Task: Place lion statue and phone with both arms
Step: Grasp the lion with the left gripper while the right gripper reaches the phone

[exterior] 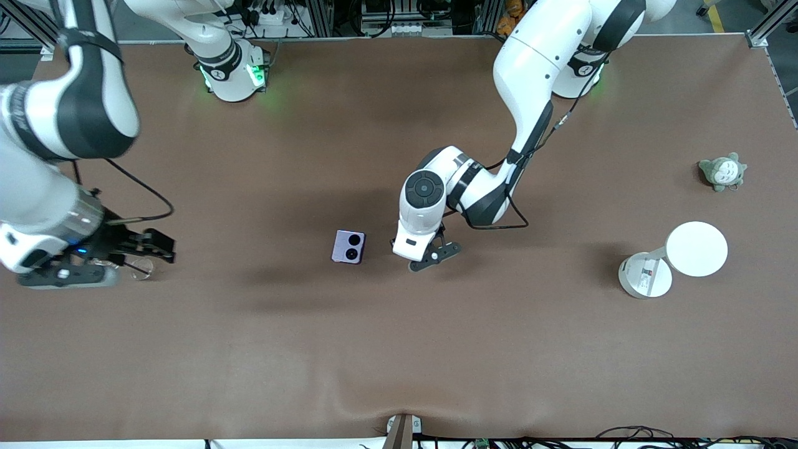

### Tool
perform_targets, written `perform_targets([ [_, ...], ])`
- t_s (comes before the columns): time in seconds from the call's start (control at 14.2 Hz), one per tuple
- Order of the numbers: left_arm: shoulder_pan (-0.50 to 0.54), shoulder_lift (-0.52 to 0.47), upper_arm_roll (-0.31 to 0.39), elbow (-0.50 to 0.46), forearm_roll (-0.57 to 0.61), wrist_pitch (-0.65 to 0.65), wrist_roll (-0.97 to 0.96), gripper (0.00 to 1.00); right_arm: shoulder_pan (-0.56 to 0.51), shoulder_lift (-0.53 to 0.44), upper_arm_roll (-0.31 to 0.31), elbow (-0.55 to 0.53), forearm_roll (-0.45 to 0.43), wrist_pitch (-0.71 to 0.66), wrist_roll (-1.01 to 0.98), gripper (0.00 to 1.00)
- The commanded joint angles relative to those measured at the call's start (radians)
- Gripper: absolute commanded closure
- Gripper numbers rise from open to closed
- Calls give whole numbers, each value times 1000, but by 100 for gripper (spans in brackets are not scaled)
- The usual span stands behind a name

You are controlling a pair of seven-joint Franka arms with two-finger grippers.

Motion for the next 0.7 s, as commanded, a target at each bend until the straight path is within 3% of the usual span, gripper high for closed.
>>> perform_targets([
  [0.0,0,0,2,13,25,1,13,100,50,50,-7,15,18,-2,10,0],
  [0.14,12,-26,3,5,27,-11,99,100,73,100,-6,18,38,4,8,0],
  [0.35,75,-132,5,-27,32,-178,301,100,139,185,-7,19,98,4,10,0],
  [0.63,171,-305,5,-229,33,-207,576,100,156,266,-7,19,146,6,8,0],
])
